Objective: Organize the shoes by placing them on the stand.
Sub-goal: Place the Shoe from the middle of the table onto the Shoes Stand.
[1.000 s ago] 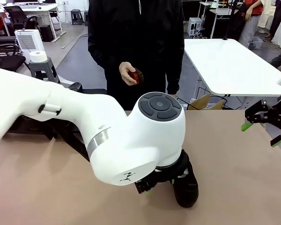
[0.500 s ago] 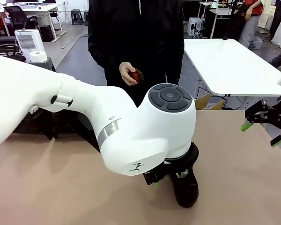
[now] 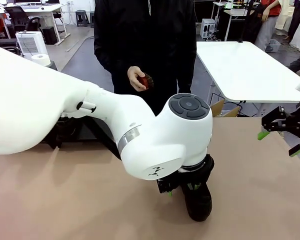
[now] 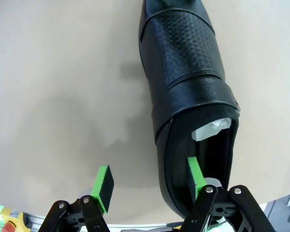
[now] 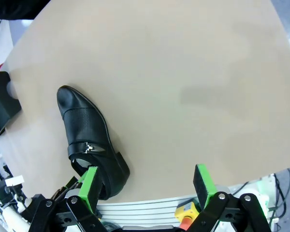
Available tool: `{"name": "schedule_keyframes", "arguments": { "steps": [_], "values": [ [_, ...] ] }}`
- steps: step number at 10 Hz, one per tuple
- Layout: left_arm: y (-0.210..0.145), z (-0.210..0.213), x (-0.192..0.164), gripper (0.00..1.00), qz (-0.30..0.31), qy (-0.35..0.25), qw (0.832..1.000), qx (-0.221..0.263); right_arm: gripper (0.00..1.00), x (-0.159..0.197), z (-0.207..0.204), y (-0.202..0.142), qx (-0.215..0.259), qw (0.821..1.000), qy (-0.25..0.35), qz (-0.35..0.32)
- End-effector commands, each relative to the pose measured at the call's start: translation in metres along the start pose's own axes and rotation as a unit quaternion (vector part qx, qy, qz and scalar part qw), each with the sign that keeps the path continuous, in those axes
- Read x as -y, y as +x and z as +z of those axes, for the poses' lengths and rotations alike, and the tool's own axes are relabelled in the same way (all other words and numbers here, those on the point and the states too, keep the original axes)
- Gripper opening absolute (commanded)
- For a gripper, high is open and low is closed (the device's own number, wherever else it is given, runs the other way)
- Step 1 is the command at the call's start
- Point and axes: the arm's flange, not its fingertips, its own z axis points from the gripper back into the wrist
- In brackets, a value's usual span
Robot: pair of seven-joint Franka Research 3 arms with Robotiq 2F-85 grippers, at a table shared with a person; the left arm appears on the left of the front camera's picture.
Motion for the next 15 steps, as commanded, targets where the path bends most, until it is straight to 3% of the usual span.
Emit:
{"name": "schedule_keyframes", "arguments": {
  "steps": [1, 2, 6, 13, 15],
  "values": [
    [0.003, 0.000, 0.009, 0.79, -0.003, 0.009, 1.000, -0.013, 1.00, 0.001, 0.000, 0.000, -0.003, 1.000, 0.002, 0.006],
    [0.004, 0.000, 0.010, 0.79, -0.005, 0.012, 1.000, -0.012, 1.00, 0.001, 0.000, 0.000, -0.003, 1.000, 0.002, 0.006],
    [0.005, -0.011, 0.010, 0.02, -0.008, 0.024, 0.999, -0.027, 1.00, 0.001, 0.000, 0.000, -0.003, 1.000, 0.002, 0.006],
    [0.003, -0.009, 0.013, 0.00, -0.021, 0.019, 0.999, -0.035, 1.00, 0.001, 0.000, 0.000, -0.003, 1.000, 0.002, 0.006],
    [-0.004, 0.021, 0.005, 0.00, -0.091, 0.042, 0.994, -0.035, 1.00, 0.001, 0.000, 0.000, -0.003, 1.000, 0.002, 0.006]
  ]
}}
